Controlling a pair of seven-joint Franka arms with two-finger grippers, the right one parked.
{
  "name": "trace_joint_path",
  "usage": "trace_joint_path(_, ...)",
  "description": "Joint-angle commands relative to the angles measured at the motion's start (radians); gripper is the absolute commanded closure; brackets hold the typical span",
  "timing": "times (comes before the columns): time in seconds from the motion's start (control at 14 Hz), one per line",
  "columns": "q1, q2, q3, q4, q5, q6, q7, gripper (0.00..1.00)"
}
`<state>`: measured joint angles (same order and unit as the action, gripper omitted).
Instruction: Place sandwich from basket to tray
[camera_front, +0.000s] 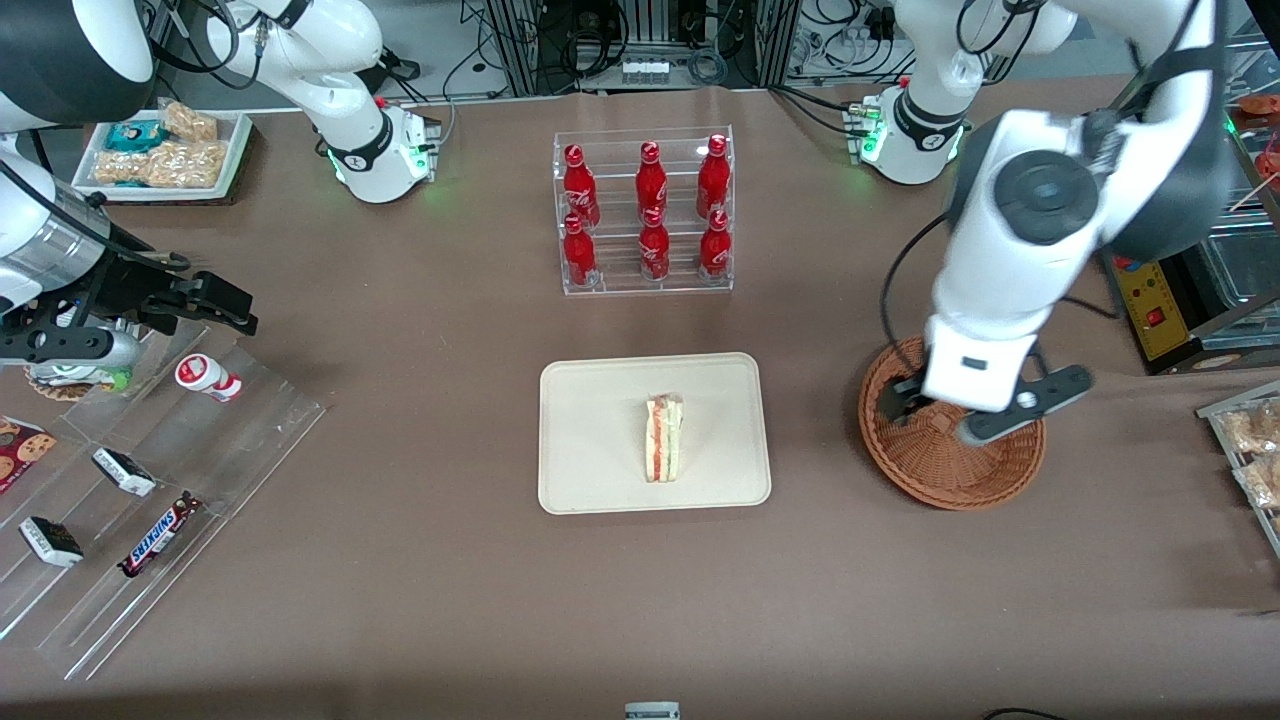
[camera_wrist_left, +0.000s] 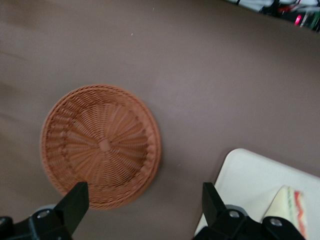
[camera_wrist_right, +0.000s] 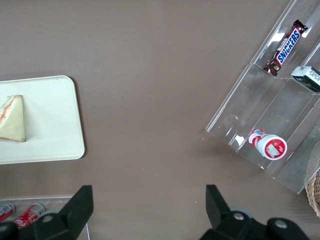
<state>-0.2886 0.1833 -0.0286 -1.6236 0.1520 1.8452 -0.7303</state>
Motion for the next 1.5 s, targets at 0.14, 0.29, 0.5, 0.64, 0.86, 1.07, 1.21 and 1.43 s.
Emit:
trace_joint_path(0.14, 0.175, -0.171, -0.013, -0.088, -0.095, -0.157, 0.361, 0.0)
trace_joint_path(0.29, 0.219, -0.202, -0.011, -0.088, -0.107, -0.201, 0.463, 0.0)
trace_joint_path(0.5, 0.276, -0.229, -0.011, -0.094, -0.111, -0.245, 0.595, 0.0)
trace_joint_path(0.64, 0.284, -0.231, -0.011, -0.093, -0.144, -0.248, 0.621, 0.0)
trace_joint_path(0.86, 0.293, -0.22, -0.011, -0.093, -0.183, -0.233, 0.689, 0.0)
trace_joint_path(1.07, 0.287, -0.222, -0.017, -0.085, -0.17, -0.234, 0.689, 0.0)
trace_joint_path(1.21, 0.276, -0.22, -0.025, -0.085, -0.154, -0.234, 0.668, 0.0)
trace_joint_path(1.43, 0.282, -0.229, -0.019, -0.09, -0.138, -0.244, 0.655, 0.0)
